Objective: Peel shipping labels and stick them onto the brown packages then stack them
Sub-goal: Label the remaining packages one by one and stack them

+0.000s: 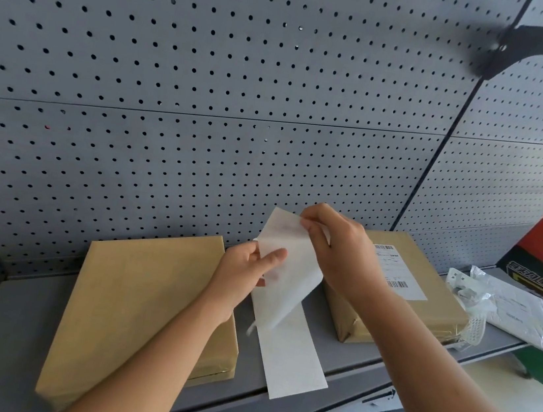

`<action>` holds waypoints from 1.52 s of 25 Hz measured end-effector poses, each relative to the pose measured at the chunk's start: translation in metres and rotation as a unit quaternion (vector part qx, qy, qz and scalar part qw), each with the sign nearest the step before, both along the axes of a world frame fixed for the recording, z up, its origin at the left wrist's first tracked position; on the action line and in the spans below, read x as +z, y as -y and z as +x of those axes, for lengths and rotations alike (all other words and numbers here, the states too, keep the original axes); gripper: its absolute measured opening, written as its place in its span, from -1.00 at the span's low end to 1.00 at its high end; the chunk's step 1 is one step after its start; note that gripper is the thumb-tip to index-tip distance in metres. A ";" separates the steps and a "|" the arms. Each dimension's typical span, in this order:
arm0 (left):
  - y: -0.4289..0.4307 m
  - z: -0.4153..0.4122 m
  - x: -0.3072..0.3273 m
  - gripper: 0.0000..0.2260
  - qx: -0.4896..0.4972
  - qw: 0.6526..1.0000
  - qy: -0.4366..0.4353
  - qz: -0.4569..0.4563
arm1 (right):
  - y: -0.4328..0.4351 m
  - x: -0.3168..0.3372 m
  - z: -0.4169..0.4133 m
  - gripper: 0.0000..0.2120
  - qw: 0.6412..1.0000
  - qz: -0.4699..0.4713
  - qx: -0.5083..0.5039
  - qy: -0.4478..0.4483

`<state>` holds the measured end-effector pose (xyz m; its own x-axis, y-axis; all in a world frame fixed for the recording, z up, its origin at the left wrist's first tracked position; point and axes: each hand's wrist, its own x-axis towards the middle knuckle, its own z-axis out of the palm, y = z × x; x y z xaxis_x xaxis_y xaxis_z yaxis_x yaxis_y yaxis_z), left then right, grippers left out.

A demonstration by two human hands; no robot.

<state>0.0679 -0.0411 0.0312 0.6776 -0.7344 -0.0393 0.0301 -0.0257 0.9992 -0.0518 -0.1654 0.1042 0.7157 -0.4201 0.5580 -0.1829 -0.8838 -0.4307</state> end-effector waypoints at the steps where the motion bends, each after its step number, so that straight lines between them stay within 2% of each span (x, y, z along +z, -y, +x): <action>1: 0.004 0.000 0.001 -0.76 0.021 1.000 0.000 -0.008 | -0.001 0.000 0.000 -0.91 1.000 0.001 0.006 0.002; 4: 0.015 -0.003 -0.004 -0.83 0.072 0.997 -0.009 -0.006 | -0.002 0.003 -0.004 -0.89 1.000 -0.010 0.010 0.015; 12: 0.028 -0.005 -0.023 -0.96 0.092 0.988 0.042 0.120 | 0.000 0.029 -0.017 -0.85 0.996 -0.028 -0.006 0.082; 15: 0.036 -0.001 -0.031 -0.89 0.094 0.976 0.077 0.181 | -0.001 0.038 -0.023 -0.86 0.995 -0.018 -0.014 0.099; 19: 0.037 0.002 -0.031 -0.68 0.059 0.970 0.063 0.229 | -0.002 0.042 -0.029 -0.87 0.994 -0.018 -0.004 0.111; 21: 0.029 0.000 -0.023 -0.71 0.049 0.967 0.092 0.234 | -0.003 0.037 -0.029 -0.87 0.993 -0.017 0.014 0.114; 23: 0.014 0.000 -0.015 -0.76 0.084 0.968 0.121 0.205 | -0.005 0.029 -0.026 -0.88 0.993 -0.021 0.023 0.118; 24: 0.004 0.000 -0.009 -0.76 0.106 0.976 0.092 0.165 | -0.007 0.025 -0.024 -0.89 0.992 -0.023 0.028 0.120; 26: -0.019 0.000 0.010 -0.69 0.119 0.991 -0.054 0.036 | -0.015 0.018 -0.018 -0.91 0.991 -0.032 0.048 0.120; 27: -0.031 -0.001 0.020 -0.60 0.101 0.985 -0.136 -0.018 | -0.021 0.013 -0.015 -0.91 0.990 -0.036 0.063 0.117; 29: -0.055 0.005 0.035 -0.46 0.069 0.973 -0.215 -0.054 | -0.037 0.003 -0.006 -0.90 0.989 -0.041 0.098 0.098; 33: -0.088 0.018 0.044 -0.49 0.078 0.968 -0.229 -0.065 | -0.067 -0.017 0.012 -0.83 0.983 -0.058 0.170 0.030; 35: -0.103 0.024 0.041 -0.61 0.091 0.968 -0.225 -0.066 | -0.081 -0.024 0.021 -0.76 0.978 -0.075 0.196 0.003; 38: -0.124 0.033 0.034 -0.79 0.114 0.976 -0.182 -0.043 | -0.096 -0.036 0.032 -0.78 0.970 -0.080 0.228 -0.026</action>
